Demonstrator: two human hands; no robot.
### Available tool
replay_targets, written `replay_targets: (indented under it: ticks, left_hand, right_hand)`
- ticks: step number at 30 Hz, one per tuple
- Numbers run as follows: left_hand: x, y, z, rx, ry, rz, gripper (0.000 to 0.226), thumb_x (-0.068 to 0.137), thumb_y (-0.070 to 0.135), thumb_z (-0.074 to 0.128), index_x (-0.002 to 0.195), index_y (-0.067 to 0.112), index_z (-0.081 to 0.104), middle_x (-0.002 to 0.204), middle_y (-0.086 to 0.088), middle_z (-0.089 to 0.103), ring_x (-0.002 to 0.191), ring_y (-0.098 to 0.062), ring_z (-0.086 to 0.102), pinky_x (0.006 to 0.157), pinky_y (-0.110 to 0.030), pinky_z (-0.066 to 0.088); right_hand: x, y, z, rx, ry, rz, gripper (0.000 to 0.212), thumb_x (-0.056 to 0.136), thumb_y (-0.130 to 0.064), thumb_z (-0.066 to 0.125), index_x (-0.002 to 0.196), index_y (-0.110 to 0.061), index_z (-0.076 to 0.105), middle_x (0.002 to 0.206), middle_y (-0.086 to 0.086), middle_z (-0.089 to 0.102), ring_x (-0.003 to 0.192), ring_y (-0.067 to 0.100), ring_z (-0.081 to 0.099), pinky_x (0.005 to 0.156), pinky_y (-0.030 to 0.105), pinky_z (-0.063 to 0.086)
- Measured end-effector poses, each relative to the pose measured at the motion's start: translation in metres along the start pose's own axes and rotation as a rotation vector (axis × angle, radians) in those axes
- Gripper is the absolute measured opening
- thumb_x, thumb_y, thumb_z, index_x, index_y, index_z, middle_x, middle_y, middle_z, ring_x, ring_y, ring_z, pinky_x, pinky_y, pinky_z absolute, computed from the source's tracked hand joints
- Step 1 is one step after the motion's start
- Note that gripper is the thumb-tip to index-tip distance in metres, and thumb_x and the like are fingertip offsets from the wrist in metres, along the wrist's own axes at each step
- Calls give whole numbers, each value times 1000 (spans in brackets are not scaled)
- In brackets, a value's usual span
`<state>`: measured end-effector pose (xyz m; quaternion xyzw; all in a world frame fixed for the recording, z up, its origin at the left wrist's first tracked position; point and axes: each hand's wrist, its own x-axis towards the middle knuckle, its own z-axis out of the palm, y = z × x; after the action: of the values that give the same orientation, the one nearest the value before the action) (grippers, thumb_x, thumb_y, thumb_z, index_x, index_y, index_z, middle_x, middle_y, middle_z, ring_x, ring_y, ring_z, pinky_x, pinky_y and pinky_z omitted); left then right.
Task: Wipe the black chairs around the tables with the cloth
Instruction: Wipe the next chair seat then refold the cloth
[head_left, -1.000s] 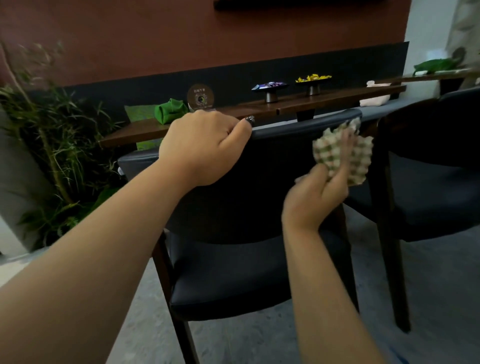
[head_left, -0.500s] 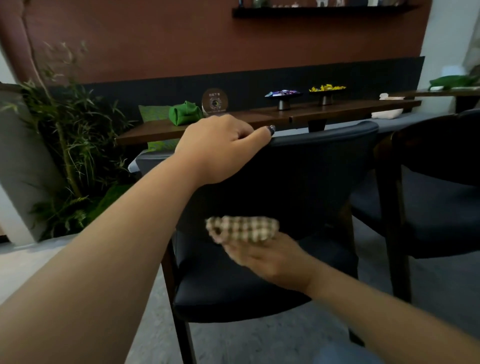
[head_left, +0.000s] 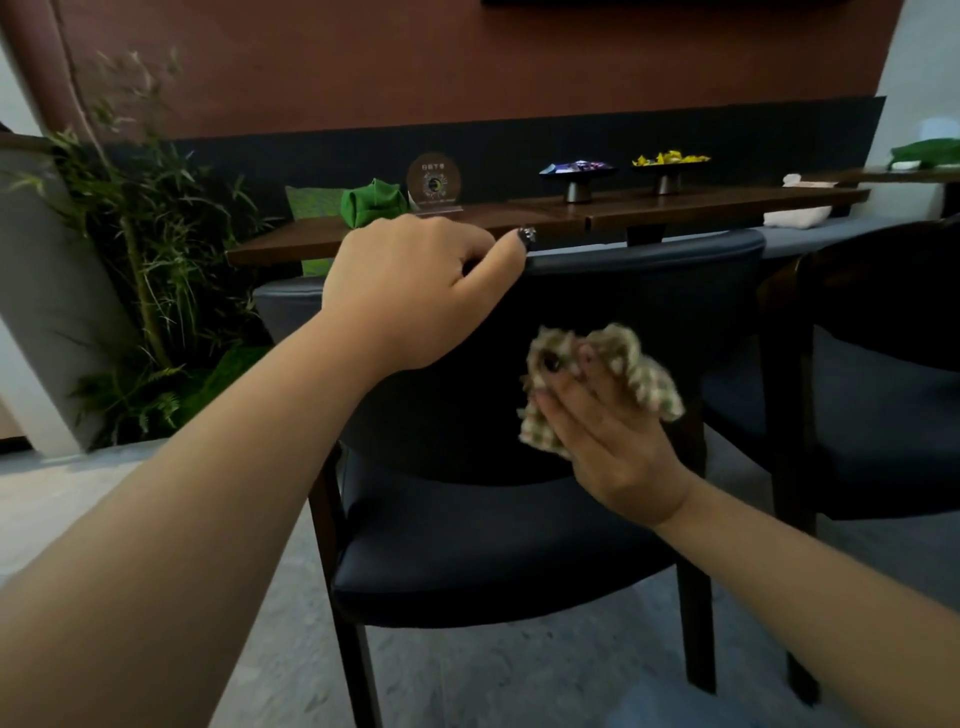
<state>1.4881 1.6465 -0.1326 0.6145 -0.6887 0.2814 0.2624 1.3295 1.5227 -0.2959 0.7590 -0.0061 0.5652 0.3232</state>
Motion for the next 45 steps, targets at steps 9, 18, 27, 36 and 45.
replay_targets:
  ticks: [9,18,27,36,45]
  left_hand:
    - [1,-20,-6,-422,-69,-55,47,92,56,41,70,25,69,55,7,59,51,-11,52,53,-32,38]
    - [-32,-105,8,-386,57,-441,69,77,56,39,74,-11,57,59,-19,45,59,-30,43,61,-50,37]
    - [-32,-106,10,-391,68,-410,51,87,42,39,63,-2,47,46,7,35,50,-12,35,55,-40,28]
    - [-33,-104,12,-463,83,-445,46,84,44,42,47,17,40,42,10,34,48,-11,30,56,-37,27]
    - [-33,-100,9,-396,74,-422,48,86,43,38,53,9,40,44,7,36,47,-10,33,55,-36,27]
  right_hand:
    - [-18,-6,-20,232,-604,-242,31,94,-22,57,121,-9,63,121,6,66,100,14,67,83,30,56]
    - [86,-23,1,46,-118,-252,27,98,-7,50,120,2,63,126,18,60,115,34,60,96,45,48]
    - [39,-72,22,123,-617,-401,40,94,-9,48,134,0,49,140,12,49,129,26,50,103,36,45]
    - [104,-59,26,-71,-243,-350,31,96,-10,51,123,2,61,126,18,61,116,33,60,98,43,46]
    - [56,-72,23,107,-537,-474,36,92,-13,56,126,-4,60,135,8,56,123,23,55,103,35,42]
